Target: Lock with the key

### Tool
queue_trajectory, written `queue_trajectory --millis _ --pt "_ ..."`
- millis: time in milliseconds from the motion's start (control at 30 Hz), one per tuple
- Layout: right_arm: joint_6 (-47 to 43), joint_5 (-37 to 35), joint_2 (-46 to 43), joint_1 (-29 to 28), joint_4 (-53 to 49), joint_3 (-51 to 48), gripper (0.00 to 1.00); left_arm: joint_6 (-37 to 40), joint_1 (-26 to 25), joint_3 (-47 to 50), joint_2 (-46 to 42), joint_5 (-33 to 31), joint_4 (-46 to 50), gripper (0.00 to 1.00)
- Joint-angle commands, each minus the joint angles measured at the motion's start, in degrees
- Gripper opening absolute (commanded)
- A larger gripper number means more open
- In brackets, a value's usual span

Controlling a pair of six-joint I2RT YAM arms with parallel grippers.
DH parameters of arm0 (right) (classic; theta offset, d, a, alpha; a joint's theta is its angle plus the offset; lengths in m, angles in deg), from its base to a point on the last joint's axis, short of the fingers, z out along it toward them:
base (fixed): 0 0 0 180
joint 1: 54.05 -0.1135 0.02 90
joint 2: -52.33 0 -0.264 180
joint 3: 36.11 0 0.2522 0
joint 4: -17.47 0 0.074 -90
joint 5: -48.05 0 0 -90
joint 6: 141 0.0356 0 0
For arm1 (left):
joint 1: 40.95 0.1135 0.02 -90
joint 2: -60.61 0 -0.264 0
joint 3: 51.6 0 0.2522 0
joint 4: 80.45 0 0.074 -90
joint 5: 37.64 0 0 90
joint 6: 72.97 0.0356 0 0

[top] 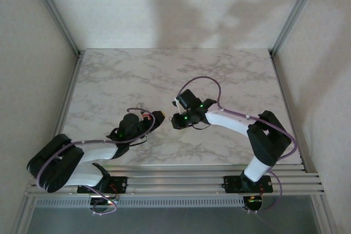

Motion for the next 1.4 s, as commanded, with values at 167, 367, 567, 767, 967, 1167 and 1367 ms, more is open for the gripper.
queue_trajectory --millis 167,367,567,767,967,1167,1367 --pt "-0.71 2.05 -1.33 0.36 1.12 -1.16 0.23 -0.61 -1.39 -4.0 4.7 1.64 -3.05 0.6" --pt "-0.71 2.27 -1.79 0.36 1.49 -1.52 0.23 -0.7 -1.55 -5.32 7.43 2.41 -3.44 0.53" --pt "-0.71 2.66 -2.05 0.32 1.65 -1.69 0.23 -0.87 -1.65 -6.54 10.05 3.07 -3.42 0.51" --pt "-0.65 2.95 -2.14 0.35 1.83 -1.78 0.23 -1.75 -1.74 -7.39 12.17 3.94 -4.6 0.44" --pt "-0.62 3.27 -2.3 0.35 1.77 -1.88 0.22 -1.76 -1.83 -8.1 13.0 4.04 -4.58 0.38" --pt "-0.66 3.27 -2.56 0.35 1.89 -2.04 0.22 -1.43 -2.07 -8.45 13.77 4.03 -4.29 0.33" --pt "-0.64 3.37 -2.8 0.33 1.9 -2.17 0.22 -1.58 -2.01 -8.36 14.34 4.04 -4.33 0.26"
